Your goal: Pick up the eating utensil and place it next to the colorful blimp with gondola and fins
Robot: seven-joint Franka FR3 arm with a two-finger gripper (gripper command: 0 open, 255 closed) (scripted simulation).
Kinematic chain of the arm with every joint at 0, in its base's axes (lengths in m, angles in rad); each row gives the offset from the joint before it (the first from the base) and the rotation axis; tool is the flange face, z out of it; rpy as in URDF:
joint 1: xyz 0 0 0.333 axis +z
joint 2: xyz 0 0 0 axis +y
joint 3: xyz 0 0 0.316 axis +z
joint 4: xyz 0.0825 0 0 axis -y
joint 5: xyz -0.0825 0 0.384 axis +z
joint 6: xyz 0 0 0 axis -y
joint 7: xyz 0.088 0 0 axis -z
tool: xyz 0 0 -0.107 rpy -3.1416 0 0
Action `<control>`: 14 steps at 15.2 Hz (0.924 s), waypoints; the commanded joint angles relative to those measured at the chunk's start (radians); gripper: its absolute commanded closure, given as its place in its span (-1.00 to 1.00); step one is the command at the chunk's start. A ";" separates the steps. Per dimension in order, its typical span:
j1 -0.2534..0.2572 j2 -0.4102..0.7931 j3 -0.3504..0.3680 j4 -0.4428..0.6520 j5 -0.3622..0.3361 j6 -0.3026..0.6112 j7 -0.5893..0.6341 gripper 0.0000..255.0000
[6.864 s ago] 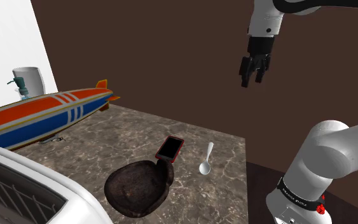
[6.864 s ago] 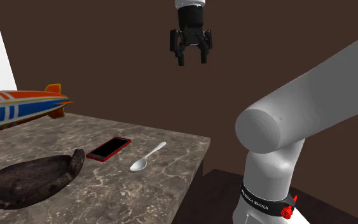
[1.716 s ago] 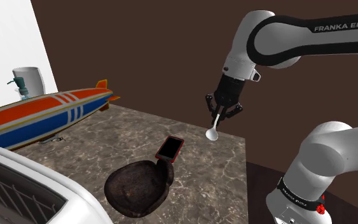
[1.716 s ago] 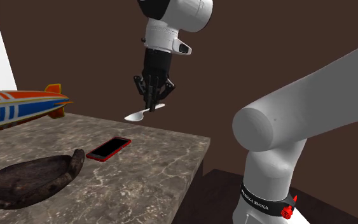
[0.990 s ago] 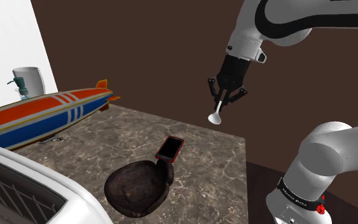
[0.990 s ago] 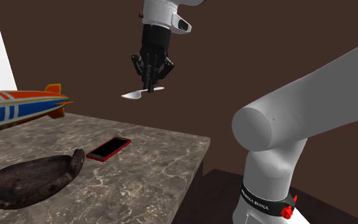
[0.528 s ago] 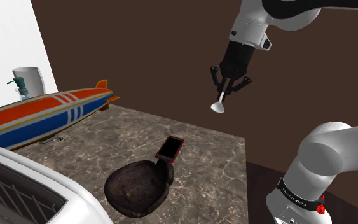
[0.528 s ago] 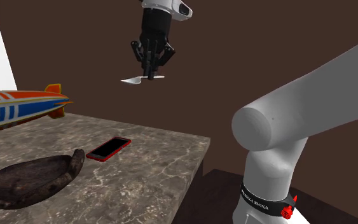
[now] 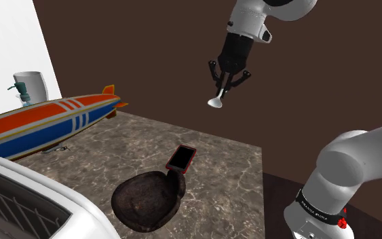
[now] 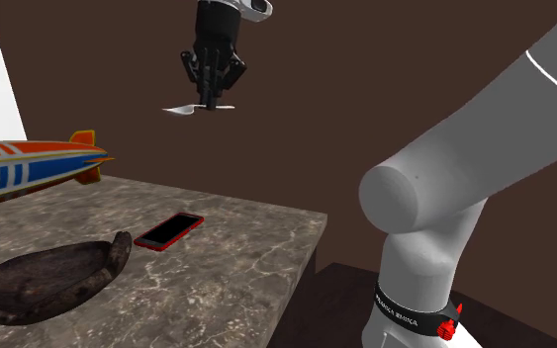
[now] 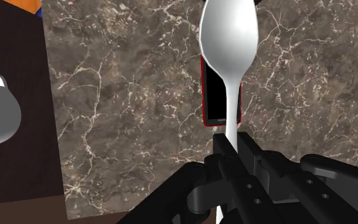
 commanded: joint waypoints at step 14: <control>-0.070 0.668 0.223 0.560 -0.247 0.116 0.221 1.00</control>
